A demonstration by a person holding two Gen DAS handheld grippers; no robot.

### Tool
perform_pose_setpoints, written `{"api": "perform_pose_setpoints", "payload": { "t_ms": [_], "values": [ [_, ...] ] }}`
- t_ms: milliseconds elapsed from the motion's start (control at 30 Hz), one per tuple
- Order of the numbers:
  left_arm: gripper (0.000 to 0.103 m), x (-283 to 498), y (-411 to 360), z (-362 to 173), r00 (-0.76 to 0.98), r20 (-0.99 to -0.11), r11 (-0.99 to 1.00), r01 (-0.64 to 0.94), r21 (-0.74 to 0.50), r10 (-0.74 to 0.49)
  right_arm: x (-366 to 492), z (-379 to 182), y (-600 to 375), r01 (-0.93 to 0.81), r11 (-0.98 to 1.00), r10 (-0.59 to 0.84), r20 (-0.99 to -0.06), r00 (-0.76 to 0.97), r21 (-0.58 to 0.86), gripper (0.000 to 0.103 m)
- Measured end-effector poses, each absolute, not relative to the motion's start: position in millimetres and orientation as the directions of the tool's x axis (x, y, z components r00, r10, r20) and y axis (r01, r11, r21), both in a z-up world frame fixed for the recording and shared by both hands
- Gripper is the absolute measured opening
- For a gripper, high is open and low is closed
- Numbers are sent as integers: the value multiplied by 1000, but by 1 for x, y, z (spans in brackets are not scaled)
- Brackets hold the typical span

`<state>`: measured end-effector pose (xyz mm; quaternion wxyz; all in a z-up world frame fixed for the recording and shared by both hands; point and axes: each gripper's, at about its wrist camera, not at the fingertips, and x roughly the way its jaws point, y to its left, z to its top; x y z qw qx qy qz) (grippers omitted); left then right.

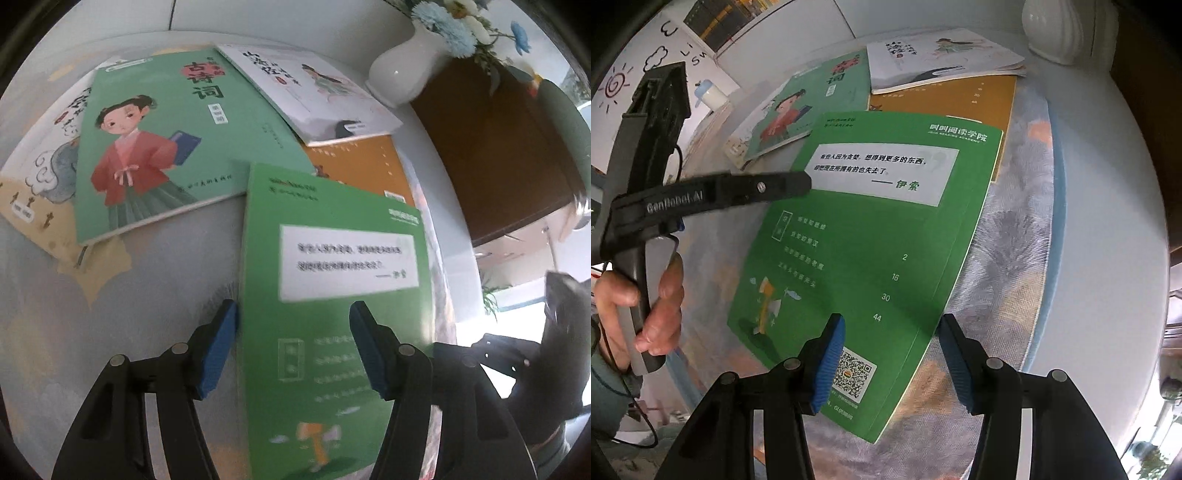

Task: Organize books
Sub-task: 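Grasp the green winshare book edge with the right gripper and flip it cover-up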

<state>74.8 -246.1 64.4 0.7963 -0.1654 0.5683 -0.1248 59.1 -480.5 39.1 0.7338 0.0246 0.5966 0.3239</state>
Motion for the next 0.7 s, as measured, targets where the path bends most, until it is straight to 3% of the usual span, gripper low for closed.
{"api": "perform_pose_setpoints", "payload": {
  "t_ms": [67,200,433,633,700],
  "values": [
    [59,71,-242,63,333,-853,906,4,-424,-401,63,39,-486,-394,761,575,-817,44,515,50],
    [60,73,-230,60,344,-820,862,-56,-503,-457,60,57,-492,-387,732,631,-772,75,561,50],
    [59,56,-181,90,410,-780,822,-115,-558,-473,58,122,-488,-408,582,799,-587,127,704,50],
    [60,17,-81,152,566,-733,812,-180,-556,-377,53,175,-402,-532,474,853,-515,81,702,53],
    [60,-2,-44,170,612,-722,816,-208,-540,-322,47,184,-366,-560,436,865,-500,45,704,60]
  ]
}}
